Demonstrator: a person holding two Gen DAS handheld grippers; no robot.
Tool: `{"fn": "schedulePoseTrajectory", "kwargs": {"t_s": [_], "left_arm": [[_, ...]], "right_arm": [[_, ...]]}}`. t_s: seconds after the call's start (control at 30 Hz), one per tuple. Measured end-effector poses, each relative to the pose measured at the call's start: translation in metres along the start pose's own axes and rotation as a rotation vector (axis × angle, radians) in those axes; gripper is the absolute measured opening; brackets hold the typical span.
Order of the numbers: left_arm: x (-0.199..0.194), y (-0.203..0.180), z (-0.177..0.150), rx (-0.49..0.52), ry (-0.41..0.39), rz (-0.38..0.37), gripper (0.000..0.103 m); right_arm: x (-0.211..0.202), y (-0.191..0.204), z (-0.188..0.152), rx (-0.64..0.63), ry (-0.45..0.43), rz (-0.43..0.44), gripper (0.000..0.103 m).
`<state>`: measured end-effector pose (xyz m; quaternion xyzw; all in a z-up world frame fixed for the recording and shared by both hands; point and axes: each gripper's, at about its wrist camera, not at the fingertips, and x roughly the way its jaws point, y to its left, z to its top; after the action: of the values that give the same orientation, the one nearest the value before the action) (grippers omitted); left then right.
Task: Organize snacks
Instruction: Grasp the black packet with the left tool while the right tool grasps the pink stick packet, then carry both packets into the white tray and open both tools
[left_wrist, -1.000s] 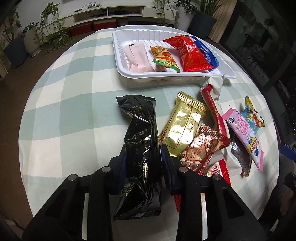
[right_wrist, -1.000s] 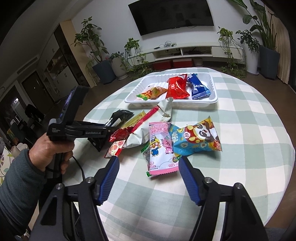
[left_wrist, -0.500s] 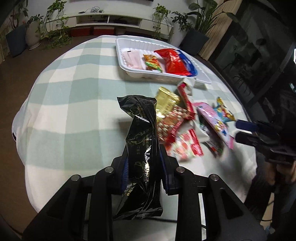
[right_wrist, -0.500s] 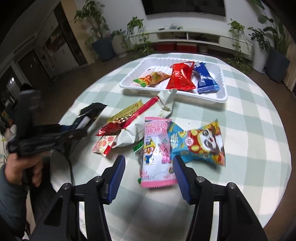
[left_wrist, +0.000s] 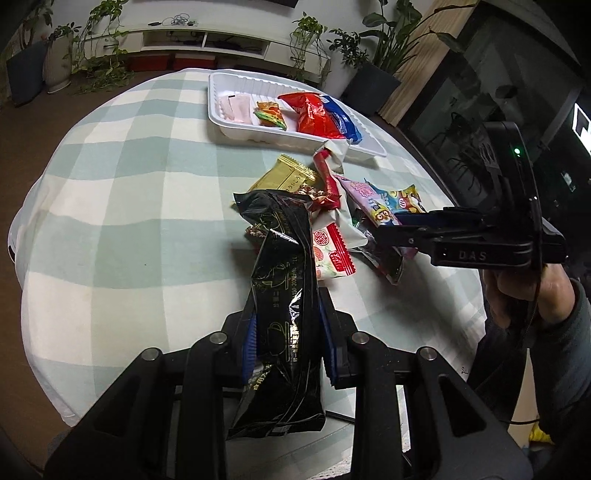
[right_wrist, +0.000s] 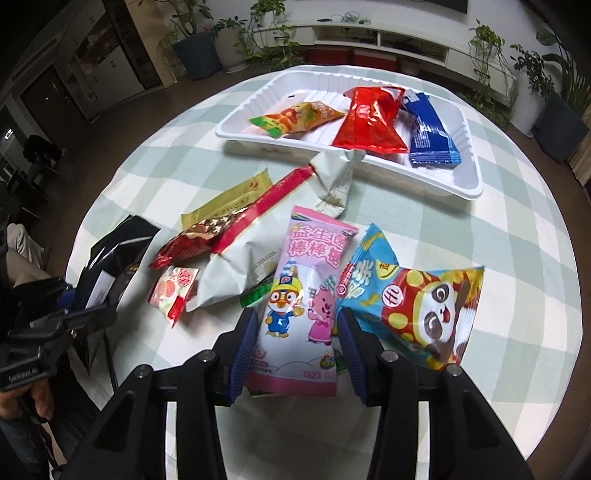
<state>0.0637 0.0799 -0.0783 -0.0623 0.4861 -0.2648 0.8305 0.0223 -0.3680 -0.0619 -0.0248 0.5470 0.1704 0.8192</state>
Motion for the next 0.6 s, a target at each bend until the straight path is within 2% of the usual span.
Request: {"fn": "schedulePoseTrajectory", "kwargs": {"t_s": [0.13, 0.27, 0.6], "left_arm": [[0.002, -0.002, 0.0, 0.002, 0.005, -0.004, 0.026], [0.002, -0.001, 0.002, 0.001, 0.004, -0.005, 0.026], [0.002, 0.001, 0.003, -0.005, 0.001, -0.019, 0.026]], "right_arm": [[0.006, -0.004, 0.007, 0.024, 0.029, 0.01, 0.049], [0.01, -0.006, 0.01, 0.03, 0.038, 0.018, 0.041], [-0.001, -0.011, 0.005, 0.058, -0.001, 0.073, 0.029]]}}
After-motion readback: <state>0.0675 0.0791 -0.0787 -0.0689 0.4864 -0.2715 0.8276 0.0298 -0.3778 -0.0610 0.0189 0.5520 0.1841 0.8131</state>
